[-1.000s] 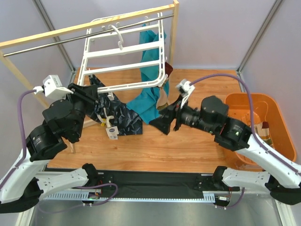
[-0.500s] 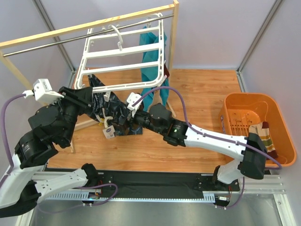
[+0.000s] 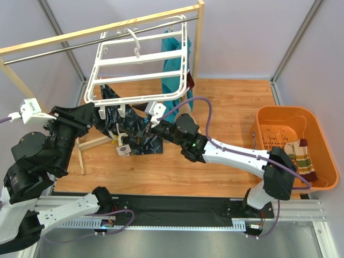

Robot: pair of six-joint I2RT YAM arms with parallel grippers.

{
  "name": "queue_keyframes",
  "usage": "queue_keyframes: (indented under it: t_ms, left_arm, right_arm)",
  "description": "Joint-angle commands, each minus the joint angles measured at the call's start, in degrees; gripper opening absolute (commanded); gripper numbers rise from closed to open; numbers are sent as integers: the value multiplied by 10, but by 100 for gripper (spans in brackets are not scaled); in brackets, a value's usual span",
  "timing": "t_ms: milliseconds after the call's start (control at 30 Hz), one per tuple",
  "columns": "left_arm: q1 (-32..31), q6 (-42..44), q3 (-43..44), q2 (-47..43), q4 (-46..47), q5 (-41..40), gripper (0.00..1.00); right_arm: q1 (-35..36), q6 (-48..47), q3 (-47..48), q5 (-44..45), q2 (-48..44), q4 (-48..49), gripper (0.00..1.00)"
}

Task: Clip the socks to the hanger
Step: Open the clamp at the hanger.

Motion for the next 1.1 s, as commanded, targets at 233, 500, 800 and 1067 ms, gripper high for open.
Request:
queue_keyframes:
  t_ms: [233, 500, 800, 1067]
  left_arm:
    - [-2, 15, -10, -18, -11, 6, 41]
    - [-2, 16, -13, -27, -16, 3, 41]
    - [-2, 27, -7, -29, -14, 34, 41]
    - [-2, 39, -3, -34, -20, 85, 41]
  right_arm:
    - [-4, 26, 72, -12, 45, 61, 75]
    - [-3, 57, 79, -4, 46, 70, 58]
    - [-3, 79, 83, -12, 43, 60, 28]
    - [-4, 112, 80, -5, 18, 31, 7]
